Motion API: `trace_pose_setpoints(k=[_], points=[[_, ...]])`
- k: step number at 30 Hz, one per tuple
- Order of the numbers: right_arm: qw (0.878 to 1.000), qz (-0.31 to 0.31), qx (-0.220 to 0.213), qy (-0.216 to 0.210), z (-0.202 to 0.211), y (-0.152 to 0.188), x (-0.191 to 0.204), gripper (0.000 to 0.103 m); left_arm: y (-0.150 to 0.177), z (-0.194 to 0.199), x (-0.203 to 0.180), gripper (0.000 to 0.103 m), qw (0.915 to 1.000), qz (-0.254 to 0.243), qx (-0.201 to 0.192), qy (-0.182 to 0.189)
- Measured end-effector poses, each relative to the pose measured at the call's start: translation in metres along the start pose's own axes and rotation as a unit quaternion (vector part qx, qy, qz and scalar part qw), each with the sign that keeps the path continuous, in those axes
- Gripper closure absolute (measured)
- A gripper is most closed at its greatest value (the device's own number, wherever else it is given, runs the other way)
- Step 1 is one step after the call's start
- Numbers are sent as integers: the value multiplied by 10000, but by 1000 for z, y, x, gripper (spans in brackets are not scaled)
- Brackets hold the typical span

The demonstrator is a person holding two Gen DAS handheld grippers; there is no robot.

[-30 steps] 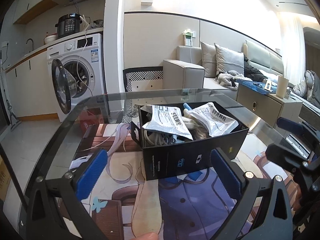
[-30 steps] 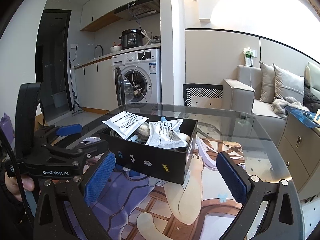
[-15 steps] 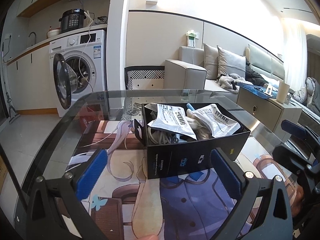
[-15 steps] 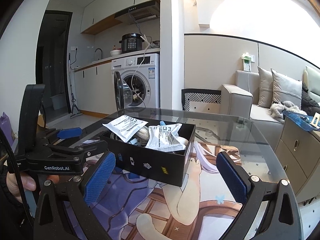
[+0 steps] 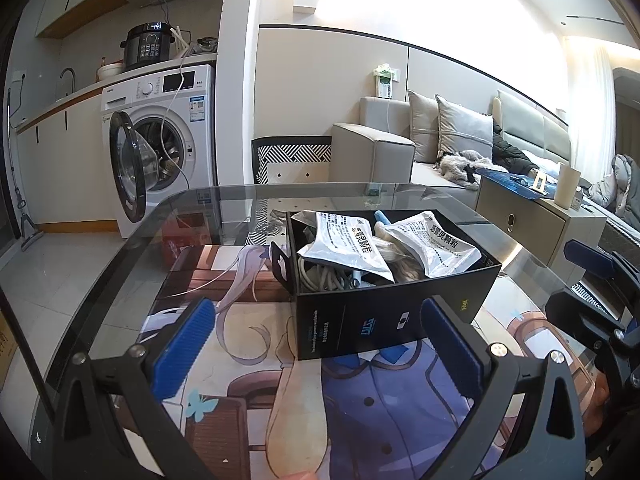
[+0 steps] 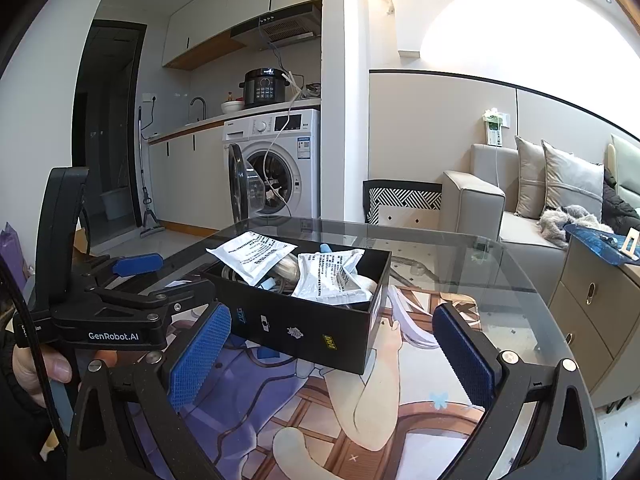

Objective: Organize soft objects

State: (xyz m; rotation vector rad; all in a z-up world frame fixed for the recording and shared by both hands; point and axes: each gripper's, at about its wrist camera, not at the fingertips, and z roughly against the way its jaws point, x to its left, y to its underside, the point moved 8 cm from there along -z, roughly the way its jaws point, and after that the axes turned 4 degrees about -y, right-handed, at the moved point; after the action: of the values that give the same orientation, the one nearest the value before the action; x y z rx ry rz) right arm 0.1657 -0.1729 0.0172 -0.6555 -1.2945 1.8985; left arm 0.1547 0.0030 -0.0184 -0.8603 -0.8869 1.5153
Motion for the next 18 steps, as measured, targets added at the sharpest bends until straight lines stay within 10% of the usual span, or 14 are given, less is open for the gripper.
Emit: trace_pose_setpoints(k=[18], points=[[10000,11,-22,9,0,1,0,0,0,2,1,0,10000,-50,-30,-18]])
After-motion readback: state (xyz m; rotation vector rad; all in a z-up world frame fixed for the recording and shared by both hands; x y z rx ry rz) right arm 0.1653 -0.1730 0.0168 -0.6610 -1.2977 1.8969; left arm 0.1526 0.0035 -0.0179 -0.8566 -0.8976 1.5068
